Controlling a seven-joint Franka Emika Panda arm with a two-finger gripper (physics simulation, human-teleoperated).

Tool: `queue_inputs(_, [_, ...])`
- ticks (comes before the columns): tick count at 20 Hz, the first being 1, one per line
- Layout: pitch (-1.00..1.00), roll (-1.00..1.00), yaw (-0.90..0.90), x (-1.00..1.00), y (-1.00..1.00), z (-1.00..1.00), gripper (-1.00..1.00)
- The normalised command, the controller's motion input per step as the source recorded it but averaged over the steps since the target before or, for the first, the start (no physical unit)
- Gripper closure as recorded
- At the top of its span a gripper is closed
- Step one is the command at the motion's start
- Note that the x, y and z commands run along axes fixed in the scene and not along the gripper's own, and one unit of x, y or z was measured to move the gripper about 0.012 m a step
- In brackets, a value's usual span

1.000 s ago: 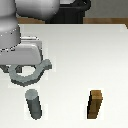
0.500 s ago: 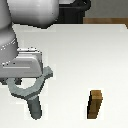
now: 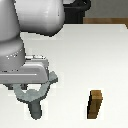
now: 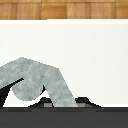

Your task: Put the loop with the handle onto the peg.

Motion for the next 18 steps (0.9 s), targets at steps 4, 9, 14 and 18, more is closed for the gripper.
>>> queue_inputs(4, [0.0,0.0,0.0,0.0,0.0,-0.5,1.0])
queue_inputs(9, [0.0,0.0,0.0,0.0,0.0,0.0,1.0])
queue_inputs(14, [0.0,0.0,0.0,0.0,0.0,0.0,1.0])
queue_inputs(18, [0.0,0.0,0.0,0.0,0.0,0.0,-1.0])
